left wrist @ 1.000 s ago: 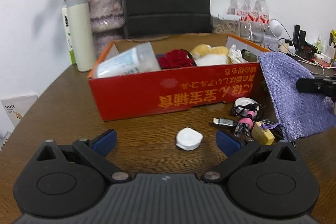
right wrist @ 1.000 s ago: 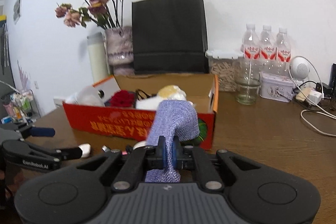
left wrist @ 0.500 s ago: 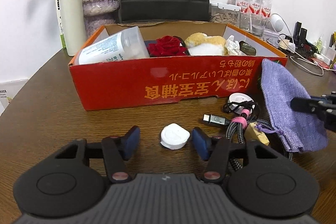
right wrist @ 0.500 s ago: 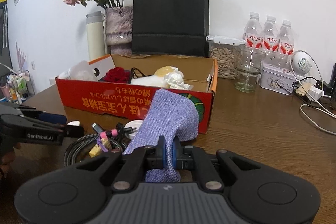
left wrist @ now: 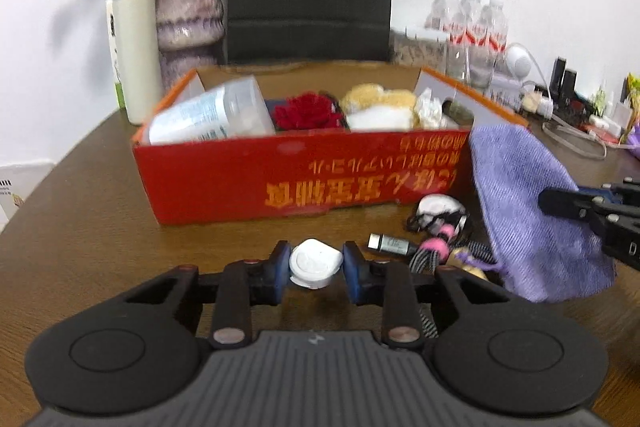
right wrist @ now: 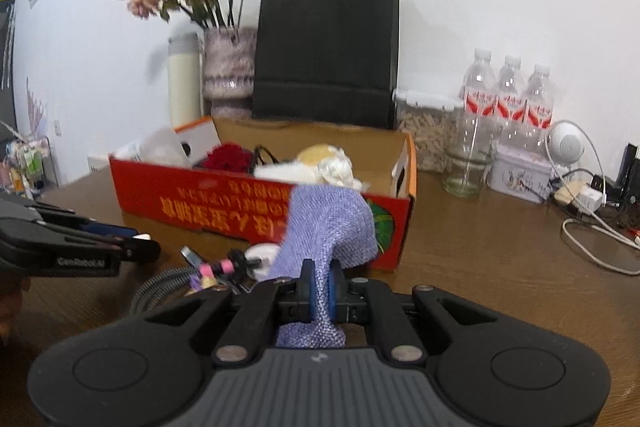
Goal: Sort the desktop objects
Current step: 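Lift the purple cloth with the right gripper while the left gripper grasps the white round cap, then carry the white cap with the left gripper while the right gripper carries the cloth over the box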
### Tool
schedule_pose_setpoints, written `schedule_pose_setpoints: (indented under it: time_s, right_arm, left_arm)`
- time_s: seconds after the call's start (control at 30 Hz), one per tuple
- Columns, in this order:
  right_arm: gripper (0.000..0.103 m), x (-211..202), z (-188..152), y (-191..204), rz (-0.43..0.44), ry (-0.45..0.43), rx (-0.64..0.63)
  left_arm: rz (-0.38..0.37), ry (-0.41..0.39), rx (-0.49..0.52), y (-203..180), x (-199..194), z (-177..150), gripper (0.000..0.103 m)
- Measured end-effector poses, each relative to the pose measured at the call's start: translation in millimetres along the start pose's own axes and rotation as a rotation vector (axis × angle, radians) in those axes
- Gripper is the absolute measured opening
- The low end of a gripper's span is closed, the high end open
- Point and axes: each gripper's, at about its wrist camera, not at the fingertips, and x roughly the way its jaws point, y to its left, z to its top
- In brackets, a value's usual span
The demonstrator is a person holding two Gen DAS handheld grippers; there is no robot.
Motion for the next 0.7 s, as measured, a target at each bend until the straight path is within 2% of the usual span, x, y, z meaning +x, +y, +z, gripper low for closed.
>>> schedule_pose_setpoints:
  time_s: [0.23, 0.43, 0.53, 0.7]
  right_arm:
    - [0.005, -16, 22, 7, 0.035, -0.1, 0.033]
    - [0.005, -19, 56, 12, 0.072, -0.203, 0.051]
    - [0.005, -14, 74, 11, 0.078, -0.251, 0.065]
    - [0.005, 15, 92, 3, 0.077, -0.273, 0.109]
  left_arm:
    - [-0.023, -0.095, -0.02, -5, -23, 19, 0.029]
    - [-0.043, -0.178, -0.05, -8, -31, 52, 0.029]
    - [-0.048, -0.22, -0.071, -6, -29, 68, 0.029]
    - [-0.055, -0.263, -0.114, -1, -14, 90, 0.029]
